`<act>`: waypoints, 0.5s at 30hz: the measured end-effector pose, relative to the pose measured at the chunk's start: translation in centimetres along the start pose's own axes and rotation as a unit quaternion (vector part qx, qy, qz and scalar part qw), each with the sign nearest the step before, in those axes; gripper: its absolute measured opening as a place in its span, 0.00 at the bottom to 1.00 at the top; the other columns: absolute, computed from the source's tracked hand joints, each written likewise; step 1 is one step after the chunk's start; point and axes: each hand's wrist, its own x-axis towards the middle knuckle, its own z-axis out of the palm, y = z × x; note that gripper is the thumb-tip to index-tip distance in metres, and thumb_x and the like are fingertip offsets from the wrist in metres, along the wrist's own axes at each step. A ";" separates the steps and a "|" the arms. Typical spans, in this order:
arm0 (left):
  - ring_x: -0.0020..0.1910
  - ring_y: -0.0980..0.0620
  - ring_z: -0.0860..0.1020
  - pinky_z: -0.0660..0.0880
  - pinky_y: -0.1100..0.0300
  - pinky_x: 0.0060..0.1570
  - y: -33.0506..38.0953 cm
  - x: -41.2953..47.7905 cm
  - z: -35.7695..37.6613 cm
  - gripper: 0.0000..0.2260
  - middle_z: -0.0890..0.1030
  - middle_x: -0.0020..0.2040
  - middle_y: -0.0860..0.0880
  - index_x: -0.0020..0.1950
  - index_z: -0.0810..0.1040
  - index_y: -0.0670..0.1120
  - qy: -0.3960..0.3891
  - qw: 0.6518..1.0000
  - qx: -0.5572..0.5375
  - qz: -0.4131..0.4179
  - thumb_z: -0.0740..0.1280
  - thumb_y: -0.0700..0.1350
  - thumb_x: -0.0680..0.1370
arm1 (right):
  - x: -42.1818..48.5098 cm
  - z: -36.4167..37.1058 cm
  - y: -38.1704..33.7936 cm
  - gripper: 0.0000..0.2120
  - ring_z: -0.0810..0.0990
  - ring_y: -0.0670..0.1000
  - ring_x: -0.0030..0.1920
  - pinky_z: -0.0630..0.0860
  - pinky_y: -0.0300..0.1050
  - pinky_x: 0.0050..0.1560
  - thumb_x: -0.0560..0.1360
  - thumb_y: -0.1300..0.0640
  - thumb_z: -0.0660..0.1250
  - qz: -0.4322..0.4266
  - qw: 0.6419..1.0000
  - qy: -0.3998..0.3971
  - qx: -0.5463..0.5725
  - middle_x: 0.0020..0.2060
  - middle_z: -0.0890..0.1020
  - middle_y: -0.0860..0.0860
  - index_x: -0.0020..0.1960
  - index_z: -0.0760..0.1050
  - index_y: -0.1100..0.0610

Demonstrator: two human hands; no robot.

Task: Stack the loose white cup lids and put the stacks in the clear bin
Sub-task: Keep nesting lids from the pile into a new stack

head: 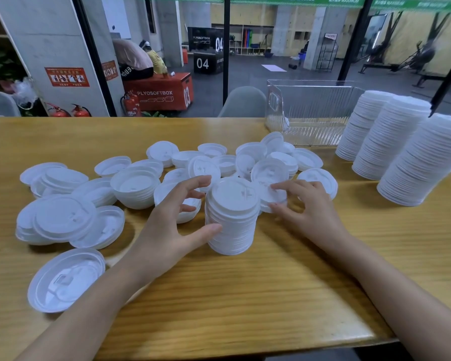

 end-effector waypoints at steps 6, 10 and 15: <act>0.67 0.57 0.72 0.71 0.59 0.60 -0.1 0.0 -0.1 0.30 0.73 0.67 0.63 0.68 0.68 0.59 0.003 1.000 -0.004 0.000 0.71 0.60 0.68 | 0.1 -1.1 -1.1 0.10 0.71 0.43 0.55 0.66 0.32 0.52 0.73 0.48 0.74 0.039 0.987 0.032 0.150 0.53 0.79 0.40 0.53 0.78 0.38; 0.67 0.56 0.72 0.71 0.58 0.61 -0.1 -0.1 -0.2 0.30 0.72 0.68 0.63 0.69 0.68 0.59 0.004 1.000 -0.005 -0.001 0.71 0.59 0.68 | 0.4 -2.6 -2.7 0.09 0.75 0.41 0.51 0.66 0.39 0.49 0.74 0.47 0.72 0.020 0.976 0.043 0.215 0.49 0.81 0.37 0.54 0.81 0.42; 0.67 0.57 0.72 0.71 0.57 0.61 -0.1 -0.1 -0.2 0.29 0.72 0.67 0.64 0.68 0.68 0.63 0.010 1.000 -0.003 -0.001 0.72 0.60 0.68 | 0.2 -3.5 -6.1 0.16 0.74 0.44 0.61 0.65 0.31 0.53 0.69 0.38 0.68 -0.067 0.977 -0.041 0.200 0.57 0.81 0.37 0.55 0.81 0.40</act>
